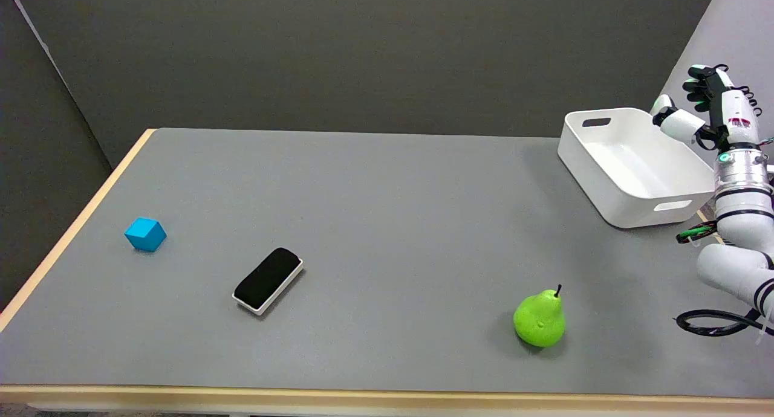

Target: Pick up the blackboard eraser.

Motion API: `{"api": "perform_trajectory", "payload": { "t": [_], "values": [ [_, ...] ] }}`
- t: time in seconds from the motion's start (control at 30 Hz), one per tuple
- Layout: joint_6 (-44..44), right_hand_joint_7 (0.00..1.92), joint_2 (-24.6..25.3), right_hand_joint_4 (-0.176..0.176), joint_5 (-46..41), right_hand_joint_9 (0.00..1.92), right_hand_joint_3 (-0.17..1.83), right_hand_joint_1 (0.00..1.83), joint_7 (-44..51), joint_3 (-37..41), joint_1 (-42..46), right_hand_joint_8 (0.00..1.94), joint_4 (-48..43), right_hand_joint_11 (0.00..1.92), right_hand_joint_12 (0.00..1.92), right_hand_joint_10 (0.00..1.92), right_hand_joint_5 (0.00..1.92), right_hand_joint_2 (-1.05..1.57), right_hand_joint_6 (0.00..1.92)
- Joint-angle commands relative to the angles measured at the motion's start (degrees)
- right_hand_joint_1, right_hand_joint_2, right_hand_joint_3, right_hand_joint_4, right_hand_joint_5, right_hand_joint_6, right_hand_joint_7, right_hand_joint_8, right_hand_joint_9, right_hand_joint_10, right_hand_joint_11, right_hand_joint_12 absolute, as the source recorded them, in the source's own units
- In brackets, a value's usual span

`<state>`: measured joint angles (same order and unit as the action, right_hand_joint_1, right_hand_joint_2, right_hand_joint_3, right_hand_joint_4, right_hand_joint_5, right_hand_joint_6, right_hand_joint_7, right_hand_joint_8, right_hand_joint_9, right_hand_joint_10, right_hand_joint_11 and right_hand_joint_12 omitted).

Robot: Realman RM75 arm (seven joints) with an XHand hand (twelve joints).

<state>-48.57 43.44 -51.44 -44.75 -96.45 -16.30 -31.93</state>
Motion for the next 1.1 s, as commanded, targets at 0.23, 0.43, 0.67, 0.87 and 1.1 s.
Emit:
{"api": "perform_trajectory", "payload": {
  "t": [0.23, 0.43, 0.67, 0.87, 1.1],
  "values": [
    [1.06, 0.43, -0.72, -0.014, 8.56, 0.37, 0.97, 0.56, -7.62, -2.44, -0.82, 0.52, 0.23, 0.24, 1.44, 0.92, 0.24, 0.71, 0.51],
    [0.01, 0.43, -0.55, 0.015, 12.46, 0.38, 0.98, 0.57, -9.63, -4.19, -0.59, 0.51, -4.37, 0.24, 1.43, 0.9, 0.25, 0.7, 0.52],
    [0.62, 0.46, 1.31, 0.032, 14.94, 0.37, 0.9, 0.63, -9.81, -9.8, -5.02, 0.48, -7.22, 0.25, 1.42, 0.93, 0.28, 0.72, 0.5],
    [12.18, 0.52, 4.74, 0.131, 13.33, 0.45, 0.95, 0.56, -19.24, -16.66, -11.57, 0.63, -10.08, 0.28, 1.39, 0.9, 0.33, 0.64, 0.66],
    [22.79, 0.52, 6.08, 0.167, 14.05, 0.44, 0.95, 0.57, -8.25, -26.41, -17.26, 0.66, -23.63, 0.28, 1.35, 0.88, 0.34, 0.64, 0.73]
  ]
}}
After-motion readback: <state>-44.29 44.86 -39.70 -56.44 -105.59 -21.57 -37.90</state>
